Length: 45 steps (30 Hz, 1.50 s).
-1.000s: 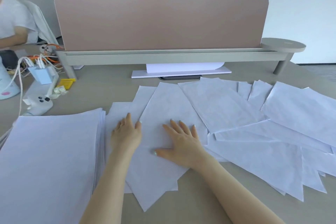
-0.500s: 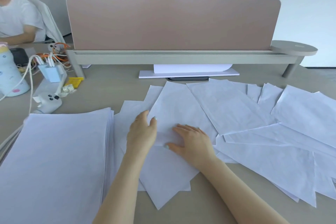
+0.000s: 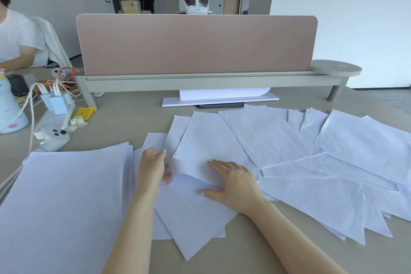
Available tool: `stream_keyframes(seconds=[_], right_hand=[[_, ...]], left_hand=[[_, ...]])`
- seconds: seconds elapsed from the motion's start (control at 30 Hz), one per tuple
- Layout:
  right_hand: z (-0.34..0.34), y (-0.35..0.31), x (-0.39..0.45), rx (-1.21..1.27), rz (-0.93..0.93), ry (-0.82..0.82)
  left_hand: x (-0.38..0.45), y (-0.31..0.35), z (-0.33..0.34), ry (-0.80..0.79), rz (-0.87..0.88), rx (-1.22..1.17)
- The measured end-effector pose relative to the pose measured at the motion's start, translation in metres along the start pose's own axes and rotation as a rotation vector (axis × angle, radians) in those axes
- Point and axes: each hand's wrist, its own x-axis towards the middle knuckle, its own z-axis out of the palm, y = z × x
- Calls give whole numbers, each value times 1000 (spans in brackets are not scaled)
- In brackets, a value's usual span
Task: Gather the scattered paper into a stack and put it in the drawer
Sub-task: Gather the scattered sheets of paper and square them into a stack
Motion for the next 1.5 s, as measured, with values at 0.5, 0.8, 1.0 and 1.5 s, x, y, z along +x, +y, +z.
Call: stream_keyframes(seconds=[0.5, 0.8, 1.0, 1.5], right_hand=[[-8, 11, -3, 121, 38, 220], [-27, 14, -52, 104, -85, -142], [-26, 13, -59, 273, -52, -152], [-5, 11, -57, 20, -65, -166]], left_hand=[[-7, 7, 11, -12, 185, 169], [1, 2, -5, -14, 48, 349], [5, 12, 16, -265, 93, 326], [28, 12, -11, -266, -91, 325]])
